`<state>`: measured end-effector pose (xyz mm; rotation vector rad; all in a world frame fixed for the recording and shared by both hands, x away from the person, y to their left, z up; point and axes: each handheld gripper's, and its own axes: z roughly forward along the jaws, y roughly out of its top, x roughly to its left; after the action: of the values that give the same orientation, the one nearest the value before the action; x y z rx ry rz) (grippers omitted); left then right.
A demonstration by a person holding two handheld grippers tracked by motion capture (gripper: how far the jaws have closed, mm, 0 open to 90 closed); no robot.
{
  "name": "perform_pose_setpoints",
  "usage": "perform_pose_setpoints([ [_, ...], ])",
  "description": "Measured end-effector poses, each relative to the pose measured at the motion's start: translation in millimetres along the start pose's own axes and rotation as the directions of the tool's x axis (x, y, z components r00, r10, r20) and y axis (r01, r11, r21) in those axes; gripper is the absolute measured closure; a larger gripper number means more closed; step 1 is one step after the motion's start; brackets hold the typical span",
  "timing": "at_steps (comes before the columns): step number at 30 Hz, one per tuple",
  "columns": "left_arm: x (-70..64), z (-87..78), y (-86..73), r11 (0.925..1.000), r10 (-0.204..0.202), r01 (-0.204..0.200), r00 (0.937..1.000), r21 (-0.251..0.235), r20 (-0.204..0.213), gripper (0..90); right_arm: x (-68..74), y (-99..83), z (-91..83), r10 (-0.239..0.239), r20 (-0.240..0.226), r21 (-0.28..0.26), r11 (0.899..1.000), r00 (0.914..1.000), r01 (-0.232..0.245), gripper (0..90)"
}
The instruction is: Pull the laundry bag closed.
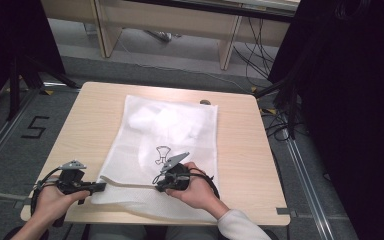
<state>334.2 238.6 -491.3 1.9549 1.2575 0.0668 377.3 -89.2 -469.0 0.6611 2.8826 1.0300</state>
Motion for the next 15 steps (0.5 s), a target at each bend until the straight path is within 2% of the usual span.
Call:
perform_pose_setpoints([
  [1, 0.1, 0.0, 0.0, 1.0000, 0.000, 0.000, 1.0000, 0.000, 0.001, 85.3, 0.4, -0.4, -2.0, 0.012, 0.006, 0.015, 1.000, 0.9999, -0.012, 82.5],
  [7, -0.4, 0.5, -0.1, 1.0000, 0.000, 0.000, 1.0000, -0.003, -0.002, 85.3, -1.0, -3.6, -5.2, 0.026, 0.005, 0.015, 1.000, 0.9997, -0.026, 82.5],
  [8, 0.6, -0.4, 0.3, 0.9998, 0.014, -0.014, 0.9999, 0.011, -0.003, 85.3, -1.0, -4.1, -5.0, 0.028, 0.002, 0.008, 1.000, 0.9996, -0.028, 82.6],
  [9, 2.1, -1.9, 0.7, 0.9987, 0.038, -0.038, 0.9993, 0.033, -0.002, 85.3, -2.3, -4.0, -4.7, 0.007, -0.001, 0.002, 1.000, 1.0000, -0.007, 82.5],
  [10, 1.8, -1.6, 0.5, 0.9990, 0.034, -0.033, 0.9994, 0.029, -0.004, 85.3, -2.1, -3.9, -4.9, 0.007, 0.001, 0.002, 1.000, 1.0000, -0.007, 82.5],
  [11, -0.3, 0.6, -0.2, 1.0000, -0.001, 0.001, 1.0000, -0.003, -0.002, 85.3, -1.9, -3.9, -5.1, 0.004, 0.004, 0.006, 1.000, 1.0000, -0.004, 82.5],
  [12, -0.2, 0.5, -0.2, 1.0000, -0.001, 0.001, 1.0000, -0.002, 0.000, 85.3, -2.2, -4.3, -4.9, 0.007, 0.000, -0.002, 1.000, 1.0000, -0.007, 82.5],
  [13, -0.3, 0.5, -0.1, 1.0000, 0.002, -0.002, 1.0000, -0.002, -0.001, 85.3, -2.3, -4.3, -6.1, 0.011, 0.001, 0.006, 1.000, 0.9999, -0.011, 82.5],
  [14, 2.0, -1.5, 0.6, 0.9988, 0.037, -0.037, 0.9993, 0.030, 0.002, 85.3, -2.7, -4.5, -6.0, 0.009, -0.005, 0.007, 1.000, 0.9999, -0.009, 82.5],
  [15, 2.0, -1.5, 0.6, 0.9988, 0.038, -0.038, 0.9993, 0.031, 0.001, 85.3, -2.3, -4.6, -6.4, 0.009, 0.001, 0.006, 1.000, 1.0000, -0.009, 82.5],
])
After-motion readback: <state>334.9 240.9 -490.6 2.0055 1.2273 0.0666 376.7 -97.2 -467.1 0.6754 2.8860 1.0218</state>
